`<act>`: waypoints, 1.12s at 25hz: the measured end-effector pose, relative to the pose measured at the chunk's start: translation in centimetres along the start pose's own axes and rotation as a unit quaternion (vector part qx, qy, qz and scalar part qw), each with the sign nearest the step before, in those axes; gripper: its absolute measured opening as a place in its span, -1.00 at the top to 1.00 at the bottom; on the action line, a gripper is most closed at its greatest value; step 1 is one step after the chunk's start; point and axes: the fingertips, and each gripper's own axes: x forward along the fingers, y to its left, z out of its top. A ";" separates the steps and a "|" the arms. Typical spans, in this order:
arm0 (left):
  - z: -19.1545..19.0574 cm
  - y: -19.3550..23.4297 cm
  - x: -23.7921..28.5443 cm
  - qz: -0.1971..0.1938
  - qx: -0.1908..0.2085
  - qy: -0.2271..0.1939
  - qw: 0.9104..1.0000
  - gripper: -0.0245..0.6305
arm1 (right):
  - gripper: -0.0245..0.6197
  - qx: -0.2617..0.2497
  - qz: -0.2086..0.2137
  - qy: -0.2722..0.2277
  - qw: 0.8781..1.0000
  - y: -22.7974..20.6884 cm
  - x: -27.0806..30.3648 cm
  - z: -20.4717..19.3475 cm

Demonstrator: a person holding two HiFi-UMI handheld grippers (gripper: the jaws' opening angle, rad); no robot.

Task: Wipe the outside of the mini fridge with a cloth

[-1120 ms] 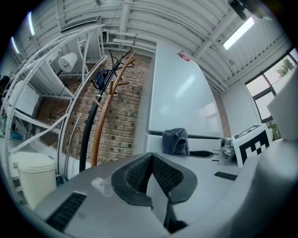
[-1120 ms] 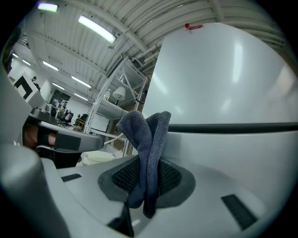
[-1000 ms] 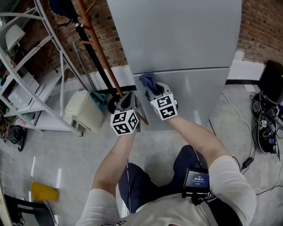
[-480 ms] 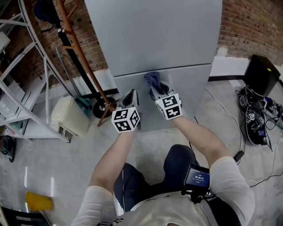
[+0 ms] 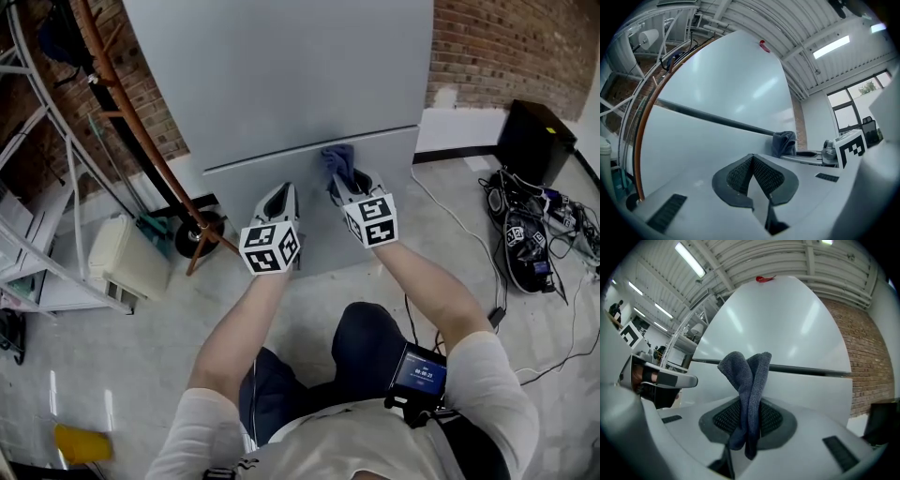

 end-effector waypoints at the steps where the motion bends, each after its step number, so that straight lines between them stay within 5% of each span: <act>1: -0.2 -0.5 0.4 -0.004 0.000 0.002 1.000 0.92 | 0.66 0.002 -0.007 0.001 1.000 -0.9 -0.4 -0.3; 18: -4.0 -7.4 6.8 -0.069 -0.015 0.026 0.997 0.92 | 0.66 0.037 -0.124 0.032 0.991 -16.7 -5.1 -4.3; 28: -4.8 -7.0 7.0 -0.061 -0.005 0.033 0.998 0.92 | 0.66 0.043 -0.121 0.021 0.992 -16.6 -5.1 -4.2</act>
